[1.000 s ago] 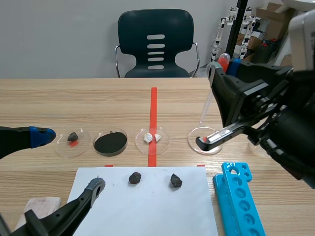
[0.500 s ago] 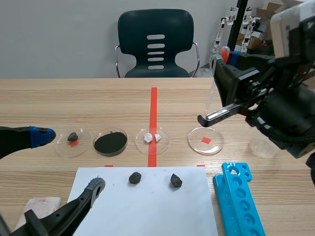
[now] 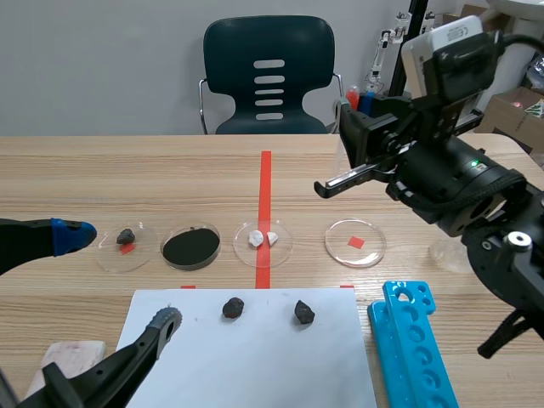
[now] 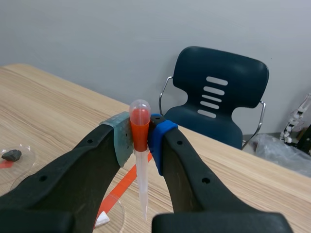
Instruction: Squeeze the dropper onto the mineral
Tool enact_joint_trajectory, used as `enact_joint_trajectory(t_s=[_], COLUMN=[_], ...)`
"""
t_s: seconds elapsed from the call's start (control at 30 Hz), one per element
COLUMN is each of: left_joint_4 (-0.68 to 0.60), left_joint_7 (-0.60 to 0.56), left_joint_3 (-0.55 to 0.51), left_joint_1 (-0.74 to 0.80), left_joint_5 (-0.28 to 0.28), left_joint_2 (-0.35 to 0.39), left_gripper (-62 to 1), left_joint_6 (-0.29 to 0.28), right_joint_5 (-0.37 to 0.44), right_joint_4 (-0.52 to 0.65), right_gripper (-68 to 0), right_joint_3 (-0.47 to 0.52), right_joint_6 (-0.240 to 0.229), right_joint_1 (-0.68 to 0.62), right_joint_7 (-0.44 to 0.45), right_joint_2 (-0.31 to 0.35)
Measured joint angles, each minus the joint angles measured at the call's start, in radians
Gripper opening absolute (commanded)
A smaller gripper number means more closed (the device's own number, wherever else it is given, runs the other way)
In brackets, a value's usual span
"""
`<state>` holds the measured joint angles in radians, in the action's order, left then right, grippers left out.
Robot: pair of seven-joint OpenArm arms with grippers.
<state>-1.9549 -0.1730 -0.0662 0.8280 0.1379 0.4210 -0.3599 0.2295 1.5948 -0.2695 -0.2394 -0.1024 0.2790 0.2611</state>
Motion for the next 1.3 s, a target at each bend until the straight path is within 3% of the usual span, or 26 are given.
enact_joint_trajectory(t_s=[0.33,1.3], left_joint_4=[0.000,0.000], left_joint_7=[0.000,0.000], left_joint_3=[0.000,0.000], left_joint_1=[0.000,0.000], left_joint_5=[0.000,0.000], left_joint_2=[0.000,0.000], left_gripper=[1.4,1.4], left_joint_6=[0.000,0.000], right_joint_5=[-0.010,-0.109], right_joint_4=[-0.120,-0.363], right_gripper=[-59.4,-59.4], right_joint_3=[0.000,-0.029], right_joint_6=[-0.027,-0.046], right_joint_1=[0.065,0.209], right_joint_7=[0.000,0.048], right_joint_2=[-0.105,-0.239])
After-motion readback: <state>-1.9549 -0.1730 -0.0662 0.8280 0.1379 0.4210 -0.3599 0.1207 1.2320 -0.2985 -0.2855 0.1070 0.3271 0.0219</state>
